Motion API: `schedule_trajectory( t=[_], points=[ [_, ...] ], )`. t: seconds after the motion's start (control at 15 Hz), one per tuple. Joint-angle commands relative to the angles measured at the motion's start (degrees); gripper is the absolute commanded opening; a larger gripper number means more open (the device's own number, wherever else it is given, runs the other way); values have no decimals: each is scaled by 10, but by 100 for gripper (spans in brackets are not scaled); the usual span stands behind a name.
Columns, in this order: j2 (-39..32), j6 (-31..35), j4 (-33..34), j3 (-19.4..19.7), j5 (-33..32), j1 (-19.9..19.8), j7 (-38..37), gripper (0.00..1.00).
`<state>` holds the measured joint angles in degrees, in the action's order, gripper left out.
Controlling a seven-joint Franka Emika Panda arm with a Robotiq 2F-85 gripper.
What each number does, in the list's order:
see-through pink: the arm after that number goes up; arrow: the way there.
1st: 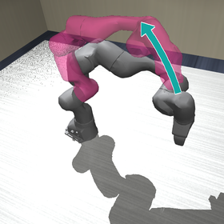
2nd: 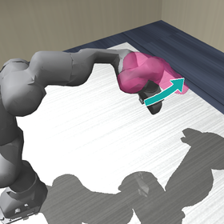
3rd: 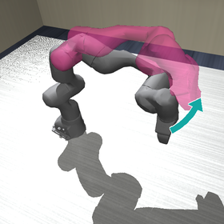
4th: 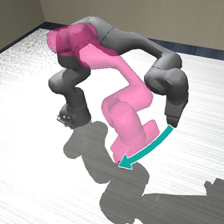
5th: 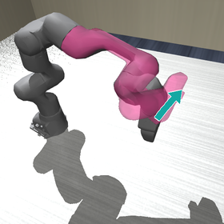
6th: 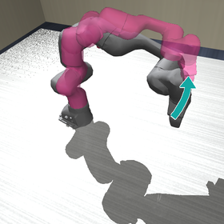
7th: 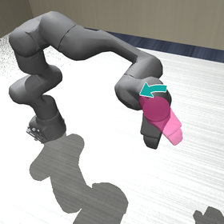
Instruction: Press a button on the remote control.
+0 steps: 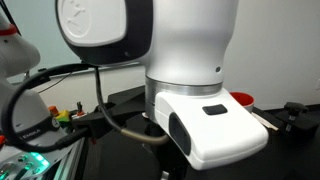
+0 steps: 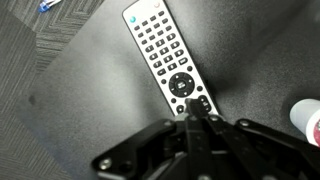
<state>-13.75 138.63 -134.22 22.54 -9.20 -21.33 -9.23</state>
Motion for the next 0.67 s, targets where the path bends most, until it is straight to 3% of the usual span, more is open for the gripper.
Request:
schedule_trajectory(
  t=[0.0, 0.6],
  points=[
    [-9, 13, 8, 2, 23, -4, 12, 0],
    [-29, 40, 10, 4, 38, -5, 16, 0]
  ],
)
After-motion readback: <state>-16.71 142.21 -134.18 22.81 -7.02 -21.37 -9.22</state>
